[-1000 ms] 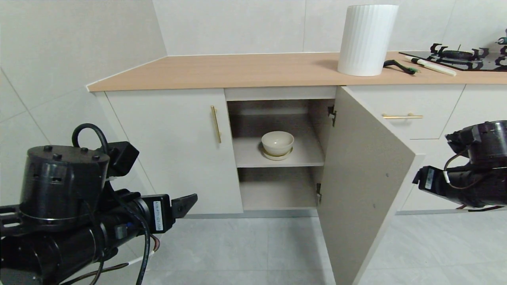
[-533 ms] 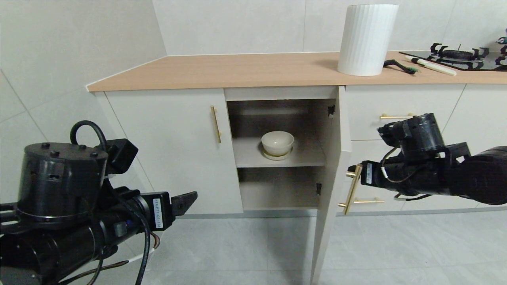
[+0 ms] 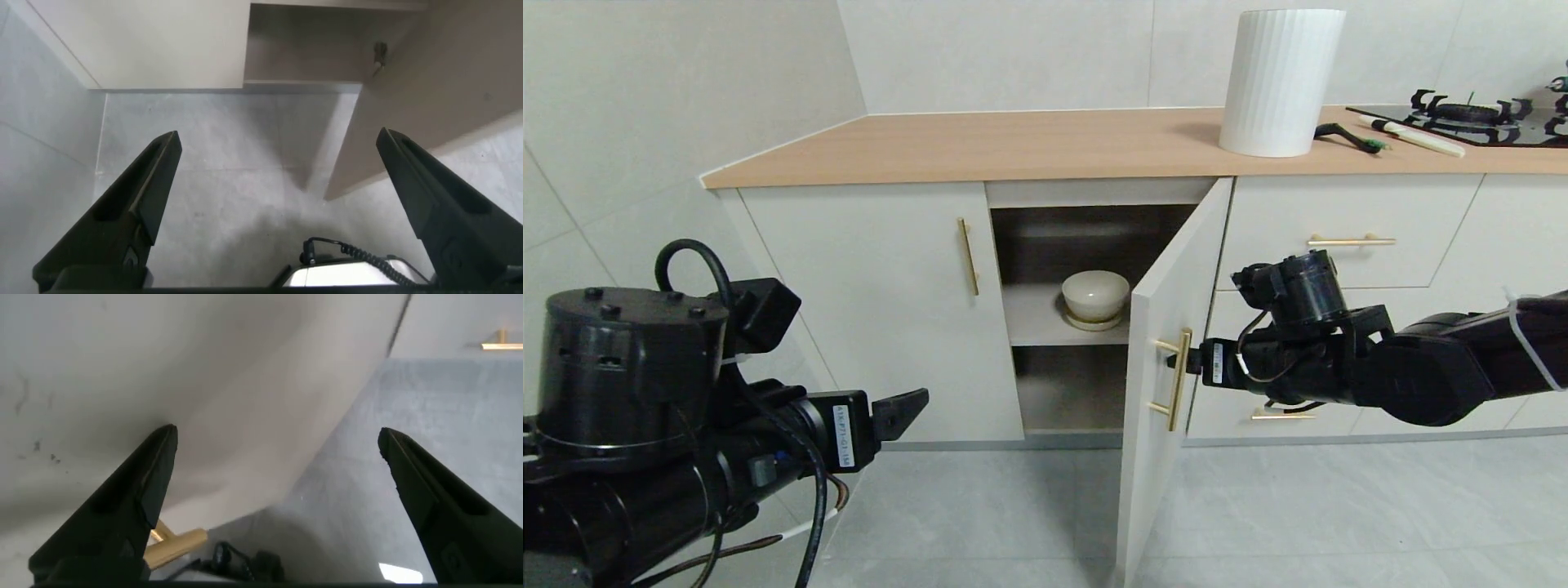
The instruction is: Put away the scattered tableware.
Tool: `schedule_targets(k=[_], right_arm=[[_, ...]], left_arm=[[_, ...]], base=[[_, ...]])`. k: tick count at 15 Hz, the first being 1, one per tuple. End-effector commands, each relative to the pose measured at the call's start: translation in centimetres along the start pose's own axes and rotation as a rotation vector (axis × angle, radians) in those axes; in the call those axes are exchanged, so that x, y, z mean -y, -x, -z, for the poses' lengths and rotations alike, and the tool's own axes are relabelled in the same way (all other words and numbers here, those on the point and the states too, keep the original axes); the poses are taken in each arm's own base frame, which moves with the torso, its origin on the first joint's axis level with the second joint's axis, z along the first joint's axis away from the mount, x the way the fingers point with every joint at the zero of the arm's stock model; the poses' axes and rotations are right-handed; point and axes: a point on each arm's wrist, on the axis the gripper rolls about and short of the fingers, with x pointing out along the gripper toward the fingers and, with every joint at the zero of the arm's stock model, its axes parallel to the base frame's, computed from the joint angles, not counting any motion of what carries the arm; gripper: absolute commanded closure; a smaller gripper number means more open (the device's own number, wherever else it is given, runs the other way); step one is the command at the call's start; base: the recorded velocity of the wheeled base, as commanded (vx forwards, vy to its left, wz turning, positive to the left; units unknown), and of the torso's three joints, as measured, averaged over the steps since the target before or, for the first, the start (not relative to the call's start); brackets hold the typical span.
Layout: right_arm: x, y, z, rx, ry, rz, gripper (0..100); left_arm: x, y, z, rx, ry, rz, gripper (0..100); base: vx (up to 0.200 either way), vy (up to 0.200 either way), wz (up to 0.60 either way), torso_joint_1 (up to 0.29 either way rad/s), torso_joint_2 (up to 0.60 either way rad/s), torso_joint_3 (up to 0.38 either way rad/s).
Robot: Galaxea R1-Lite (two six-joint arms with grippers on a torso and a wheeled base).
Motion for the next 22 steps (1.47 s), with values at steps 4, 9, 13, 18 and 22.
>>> schedule_targets(k=[4, 9, 13, 18, 22], right_arm=[[0.0, -0.8, 0.7, -0.023, 0.004, 0.006, 0], [-0.5, -1.8, 1.6, -0.046, 0.012, 0.008, 0], [-1.4, -3.2, 1.8, 0.033, -0.062, -0.020, 0], [-1.7, -4.7, 2.1, 0.095, -0.090, -0.016, 0], [-2.2, -5.8, 1.2, 0.170, -0.188, -0.034, 0]], left_arm=[[0.1, -0.3, 0.2, -0.012, -0.004, -0.005, 0], [0.0, -0.3, 0.4, -0.022, -0.010, -0.007, 0], [0.0, -0.3, 0.4, -0.019, -0.009, -0.006, 0], [0.0, -0.4, 0.4, -0.021, -0.010, -0.009, 0], [0.0, -0.3, 0.4, -0.018, -0.009, -0.008, 0]], base=[[0.000, 0.000, 0.00, 0.000, 0.00, 0.000], [0.080, 0.000, 0.00, 0.000, 0.00, 0.002], [0.200, 0.000, 0.00, 0.007, 0.00, 0.001], [0.160, 0.000, 0.00, 0.000, 0.00, 0.003], [0.000, 0.000, 0.00, 0.000, 0.00, 0.000]])
